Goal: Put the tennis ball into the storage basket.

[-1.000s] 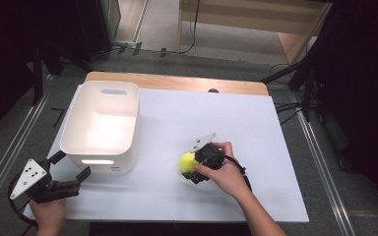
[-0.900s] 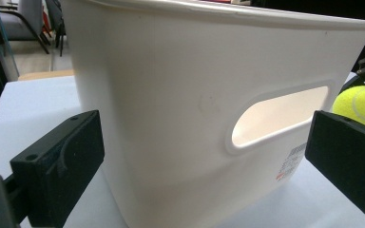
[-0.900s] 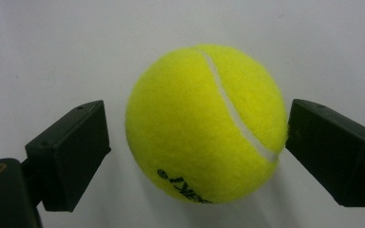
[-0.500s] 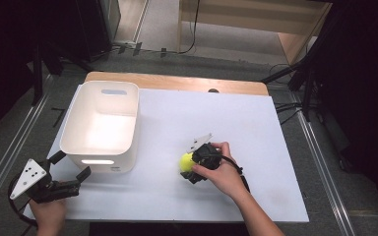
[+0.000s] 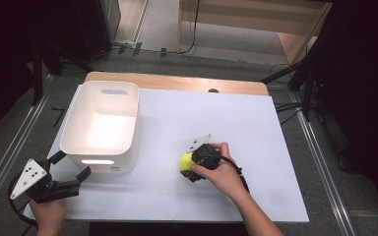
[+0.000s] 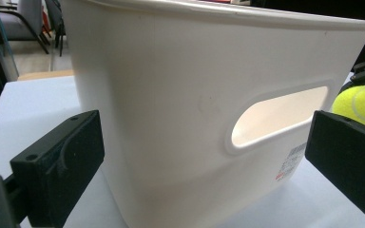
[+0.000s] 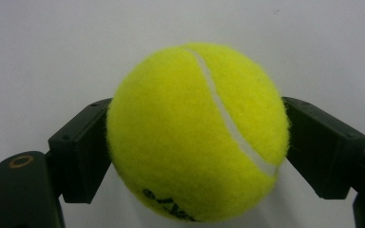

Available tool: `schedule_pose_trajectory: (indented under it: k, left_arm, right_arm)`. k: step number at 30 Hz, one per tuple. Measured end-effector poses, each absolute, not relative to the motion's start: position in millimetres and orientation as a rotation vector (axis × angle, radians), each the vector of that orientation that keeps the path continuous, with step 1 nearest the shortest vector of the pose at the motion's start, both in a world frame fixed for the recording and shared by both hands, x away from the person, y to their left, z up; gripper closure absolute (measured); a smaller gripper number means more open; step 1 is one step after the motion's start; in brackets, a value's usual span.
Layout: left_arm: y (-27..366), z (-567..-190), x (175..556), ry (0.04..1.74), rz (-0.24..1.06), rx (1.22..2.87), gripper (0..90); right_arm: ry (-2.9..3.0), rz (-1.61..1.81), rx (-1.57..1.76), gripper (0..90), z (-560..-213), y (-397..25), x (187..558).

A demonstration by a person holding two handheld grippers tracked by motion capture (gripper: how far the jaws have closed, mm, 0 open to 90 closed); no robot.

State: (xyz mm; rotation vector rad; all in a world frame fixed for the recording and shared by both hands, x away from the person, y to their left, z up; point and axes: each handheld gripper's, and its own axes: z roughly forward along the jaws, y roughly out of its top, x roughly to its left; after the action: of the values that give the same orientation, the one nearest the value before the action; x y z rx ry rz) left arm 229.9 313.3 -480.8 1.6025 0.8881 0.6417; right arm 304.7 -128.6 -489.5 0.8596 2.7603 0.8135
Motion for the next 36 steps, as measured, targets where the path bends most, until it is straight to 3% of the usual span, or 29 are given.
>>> schedule_pose_trajectory:
  k: [8, 18, 36]
  left_arm:
    - [313.3, -480.8, 229.9, 0.888, 0.641, 1.602, 0.0]
    - [313.3, -480.7, 229.9, 0.889, 0.641, 1.602, 0.0]
    - [313.3, -480.8, 230.0, 0.889, 0.641, 1.602, 0.0]
  right_arm:
    - [2.762, 0.812, 0.852, 14.7, -491.5, -127.0, 305.7]
    - [2.767, 0.816, 0.859, 22.5, -491.0, -126.3, 305.4]
    - [2.788, 0.818, 0.841, 23.1, -486.3, -129.0, 307.8]
